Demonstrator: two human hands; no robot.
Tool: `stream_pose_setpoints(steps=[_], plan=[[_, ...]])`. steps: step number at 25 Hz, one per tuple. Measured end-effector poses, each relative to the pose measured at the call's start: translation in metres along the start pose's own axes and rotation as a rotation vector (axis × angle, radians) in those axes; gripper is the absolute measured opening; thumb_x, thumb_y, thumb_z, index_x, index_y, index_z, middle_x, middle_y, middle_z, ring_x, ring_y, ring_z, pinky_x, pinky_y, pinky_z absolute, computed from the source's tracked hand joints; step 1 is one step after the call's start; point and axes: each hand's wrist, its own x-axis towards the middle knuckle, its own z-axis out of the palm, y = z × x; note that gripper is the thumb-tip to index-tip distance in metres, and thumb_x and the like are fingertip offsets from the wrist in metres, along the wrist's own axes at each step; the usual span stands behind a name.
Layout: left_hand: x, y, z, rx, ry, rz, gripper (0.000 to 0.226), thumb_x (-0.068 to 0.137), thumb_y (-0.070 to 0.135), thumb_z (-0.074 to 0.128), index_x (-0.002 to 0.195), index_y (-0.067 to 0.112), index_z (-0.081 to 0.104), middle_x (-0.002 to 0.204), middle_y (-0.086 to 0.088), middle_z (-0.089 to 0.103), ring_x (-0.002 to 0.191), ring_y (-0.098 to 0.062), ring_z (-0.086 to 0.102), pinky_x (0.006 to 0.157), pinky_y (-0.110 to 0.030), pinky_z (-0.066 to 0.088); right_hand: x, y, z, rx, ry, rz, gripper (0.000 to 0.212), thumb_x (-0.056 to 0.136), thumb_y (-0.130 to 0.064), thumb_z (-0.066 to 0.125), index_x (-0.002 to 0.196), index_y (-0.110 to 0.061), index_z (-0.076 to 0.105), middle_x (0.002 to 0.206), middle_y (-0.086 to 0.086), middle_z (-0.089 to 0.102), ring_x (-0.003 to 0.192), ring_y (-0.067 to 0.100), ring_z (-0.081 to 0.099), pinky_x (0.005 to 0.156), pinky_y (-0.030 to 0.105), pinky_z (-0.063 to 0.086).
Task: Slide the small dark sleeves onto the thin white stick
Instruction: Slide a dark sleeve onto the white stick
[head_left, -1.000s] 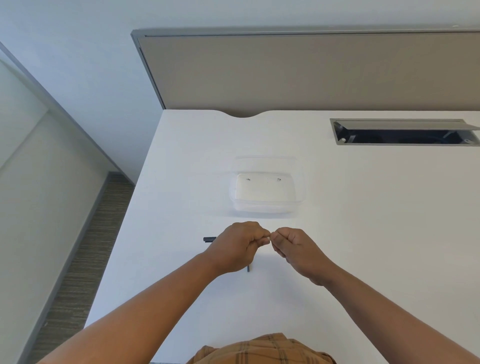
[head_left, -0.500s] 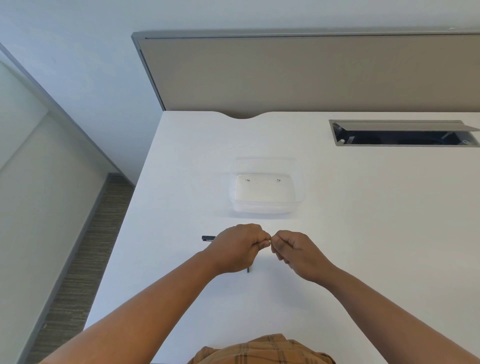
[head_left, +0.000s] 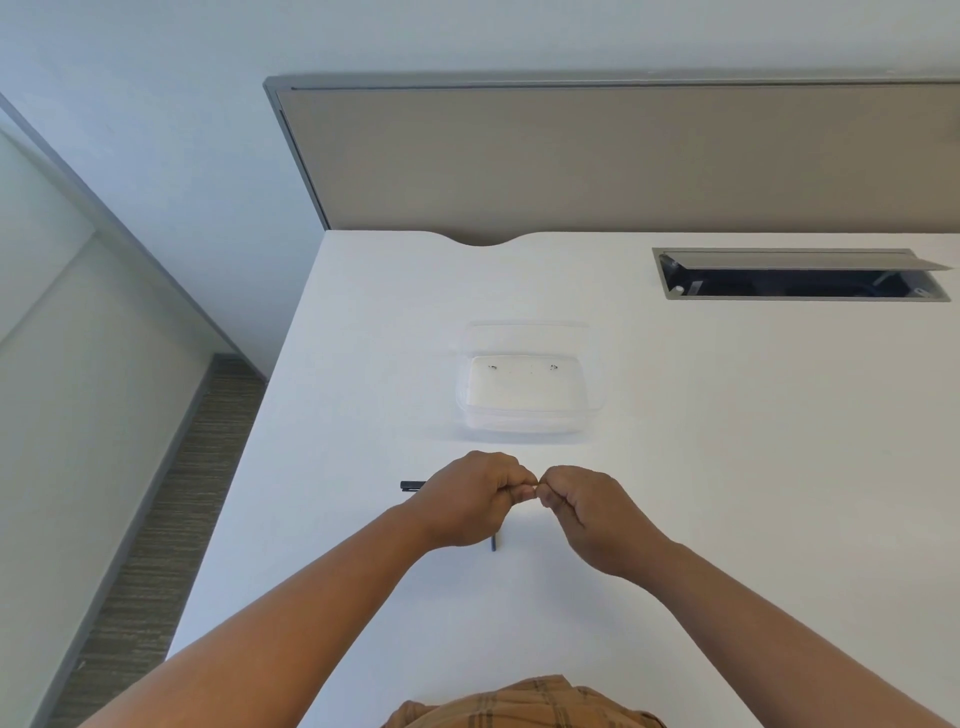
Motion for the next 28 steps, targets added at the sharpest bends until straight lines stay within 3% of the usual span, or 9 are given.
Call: stream_pose_setpoints(steps=[3, 5, 7, 10, 12, 14, 17, 20, 28], plan=[[-0.002, 0.001, 0.000, 0.101, 0.024, 0.026, 0.026, 0.105, 0.032, 0.046, 0.102, 0.025, 0.070, 0.078, 0.013, 0.053, 0.079, -0.012, 0.050, 0.070, -0.039, 0.050, 0.000, -0.005, 0.000, 0.281, -0.043, 0.178, 0.034, 0.104, -0.037, 0.046, 0.075, -0.024, 0.058, 0.065, -0.012, 0.055, 0.060, 0.006, 0.046, 0.057, 0.018, 0.039], [-0.003, 0.001, 0.000, 0.175, 0.040, 0.041, 0.025, 0.104, 0.033, 0.045, 0.101, 0.027, 0.069, 0.081, 0.011, 0.054, 0.078, -0.013, 0.053, 0.066, -0.039, 0.051, 0.003, -0.010, -0.002, 0.596, -0.115, 0.402, 0.038, 0.104, -0.039, 0.049, 0.079, -0.016, 0.066, 0.067, -0.005, 0.064, 0.058, 0.010, 0.052, 0.055, 0.023, 0.045], [-0.005, 0.001, 0.002, 0.220, 0.048, 0.045, 0.026, 0.104, 0.033, 0.045, 0.103, 0.027, 0.070, 0.087, 0.008, 0.059, 0.080, -0.014, 0.055, 0.065, -0.038, 0.051, 0.005, -0.012, -0.003, 0.728, -0.139, 0.515, 0.034, 0.104, -0.032, 0.055, 0.082, -0.011, 0.070, 0.068, 0.000, 0.066, 0.056, 0.012, 0.053, 0.053, 0.024, 0.046], [-0.006, 0.000, 0.005, 0.183, 0.056, 0.023, 0.026, 0.104, 0.032, 0.045, 0.101, 0.025, 0.071, 0.083, 0.009, 0.057, 0.077, -0.012, 0.051, 0.062, -0.034, 0.048, 0.003, -0.015, -0.002, 0.564, -0.048, 0.455, 0.023, 0.099, -0.019, 0.060, 0.080, -0.014, 0.070, 0.067, -0.003, 0.067, 0.057, 0.011, 0.054, 0.055, 0.024, 0.046], [-0.005, 0.000, 0.006, 0.165, 0.052, 0.006, 0.027, 0.104, 0.031, 0.046, 0.097, 0.021, 0.070, 0.079, 0.008, 0.054, 0.076, -0.013, 0.049, 0.062, -0.034, 0.046, 0.001, -0.016, 0.000, 0.330, 0.005, 0.364, 0.019, 0.098, -0.016, 0.060, 0.080, -0.019, 0.068, 0.069, -0.007, 0.067, 0.059, 0.009, 0.054, 0.057, 0.024, 0.048], [-0.005, 0.000, 0.006, 0.166, 0.055, -0.005, 0.027, 0.104, 0.031, 0.045, 0.094, 0.018, 0.068, 0.079, 0.005, 0.055, 0.076, -0.015, 0.049, 0.062, -0.035, 0.045, -0.001, -0.017, 0.002, 0.267, 0.045, 0.304, 0.017, 0.097, -0.015, 0.061, 0.083, -0.021, 0.068, 0.073, -0.006, 0.067, 0.063, 0.006, 0.056, 0.062, 0.026, 0.051], [-0.005, -0.002, 0.006, 0.196, 0.071, -0.010, 0.028, 0.103, 0.032, 0.043, 0.093, 0.019, 0.066, 0.080, 0.005, 0.056, 0.076, -0.015, 0.050, 0.062, -0.036, 0.047, -0.002, -0.018, 0.001, 0.464, 0.055, 0.336, 0.014, 0.097, -0.021, 0.063, 0.086, -0.017, 0.070, 0.078, 0.001, 0.071, 0.064, 0.006, 0.062, 0.063, 0.024, 0.056], [-0.007, -0.002, 0.008, 0.197, 0.102, 0.006, 0.029, 0.103, 0.033, 0.043, 0.096, 0.020, 0.068, 0.080, 0.006, 0.057, 0.075, -0.014, 0.050, 0.060, -0.034, 0.046, -0.001, -0.018, -0.003, 0.610, -0.027, 0.455, 0.035, 0.099, -0.037, 0.061, 0.085, -0.007, 0.072, 0.073, 0.003, 0.073, 0.063, 0.012, 0.064, 0.062, 0.024, 0.055], [-0.010, -0.002, 0.011, 0.231, 0.100, 0.023, 0.029, 0.103, 0.035, 0.043, 0.091, 0.022, 0.066, 0.079, 0.006, 0.056, 0.075, -0.012, 0.050, 0.059, -0.033, 0.046, -0.005, -0.015, 0.001, 0.731, -0.031, 0.475, 0.023, 0.098, -0.024, 0.065, 0.091, -0.004, 0.072, 0.078, 0.006, 0.076, 0.065, 0.013, 0.065, 0.064, 0.025, 0.055]])
